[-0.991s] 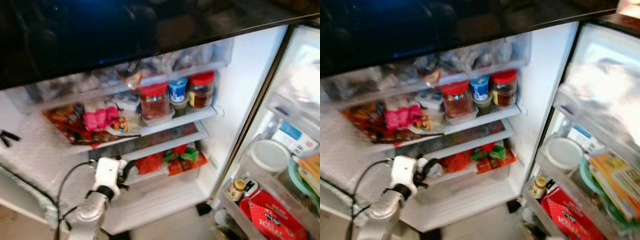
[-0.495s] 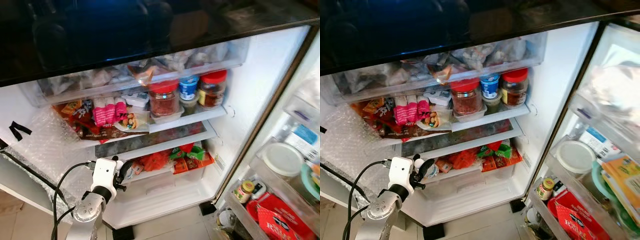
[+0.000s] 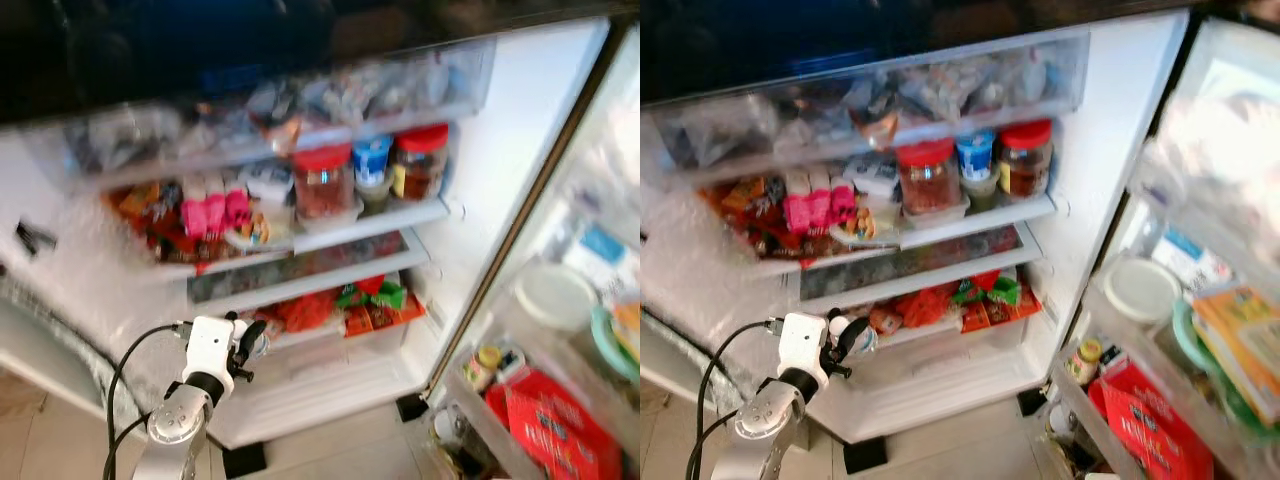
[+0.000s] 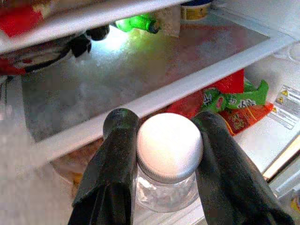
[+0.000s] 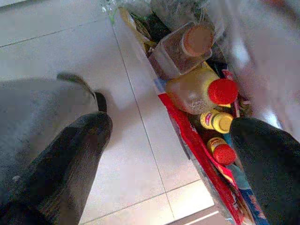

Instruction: Restocking fridge

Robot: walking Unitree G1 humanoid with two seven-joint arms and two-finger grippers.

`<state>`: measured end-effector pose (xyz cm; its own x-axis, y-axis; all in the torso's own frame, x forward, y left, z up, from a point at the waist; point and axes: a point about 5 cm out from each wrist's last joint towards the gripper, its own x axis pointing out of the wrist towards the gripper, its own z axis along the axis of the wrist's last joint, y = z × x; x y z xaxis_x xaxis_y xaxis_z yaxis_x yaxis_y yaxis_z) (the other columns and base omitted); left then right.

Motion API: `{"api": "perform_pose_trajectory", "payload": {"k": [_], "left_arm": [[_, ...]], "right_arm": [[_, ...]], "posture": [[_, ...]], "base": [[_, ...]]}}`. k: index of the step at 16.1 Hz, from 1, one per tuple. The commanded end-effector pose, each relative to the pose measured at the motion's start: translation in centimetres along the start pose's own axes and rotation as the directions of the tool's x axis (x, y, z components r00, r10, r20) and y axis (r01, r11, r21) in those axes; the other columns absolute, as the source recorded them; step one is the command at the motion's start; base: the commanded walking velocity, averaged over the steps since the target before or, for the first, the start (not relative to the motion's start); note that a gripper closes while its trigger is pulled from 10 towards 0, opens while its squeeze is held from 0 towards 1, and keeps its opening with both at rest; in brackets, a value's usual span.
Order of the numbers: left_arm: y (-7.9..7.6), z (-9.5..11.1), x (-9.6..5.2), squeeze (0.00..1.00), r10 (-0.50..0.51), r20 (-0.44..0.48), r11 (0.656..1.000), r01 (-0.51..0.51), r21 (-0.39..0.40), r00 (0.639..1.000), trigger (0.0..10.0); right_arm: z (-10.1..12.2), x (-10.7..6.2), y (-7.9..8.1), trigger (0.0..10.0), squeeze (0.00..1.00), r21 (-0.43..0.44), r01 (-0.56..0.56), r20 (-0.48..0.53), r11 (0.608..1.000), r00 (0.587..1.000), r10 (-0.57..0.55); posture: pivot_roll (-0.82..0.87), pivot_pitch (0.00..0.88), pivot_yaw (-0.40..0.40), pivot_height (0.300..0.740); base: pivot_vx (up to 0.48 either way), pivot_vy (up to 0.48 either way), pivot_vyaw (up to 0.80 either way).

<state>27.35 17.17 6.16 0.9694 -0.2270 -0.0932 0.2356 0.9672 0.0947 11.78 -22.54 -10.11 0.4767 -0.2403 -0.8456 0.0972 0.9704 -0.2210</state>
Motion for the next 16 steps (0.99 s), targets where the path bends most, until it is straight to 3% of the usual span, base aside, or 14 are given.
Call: {"api": "perform_pose_trajectory", "payload": {"k": [1,16], "left_arm": [[0.11,0.06,-0.01,0.0,0.0,0.01,1.0,0.0,0.005,1.0,10.0],[0.54,0.44,0.37,0.0,0.012,0.007,1.0,-0.012,-0.004,1.0,10.0]], "right_arm": [[-0.81,-0.19,0.47,10.0,0.0,0.01,-0.019,-0.025,1.0,1.0,0.019],[-0.43,-0.1,0.91,10.0,0.0,0.017,-0.045,-0.025,0.999,0.999,0.046]], "posture": [[0.03,0.07,0.052,0.651],[0.04,0.083,0.052,0.651]], "base": [[0.0,0.0,0.0],[0.0,0.0,0.0]]}}
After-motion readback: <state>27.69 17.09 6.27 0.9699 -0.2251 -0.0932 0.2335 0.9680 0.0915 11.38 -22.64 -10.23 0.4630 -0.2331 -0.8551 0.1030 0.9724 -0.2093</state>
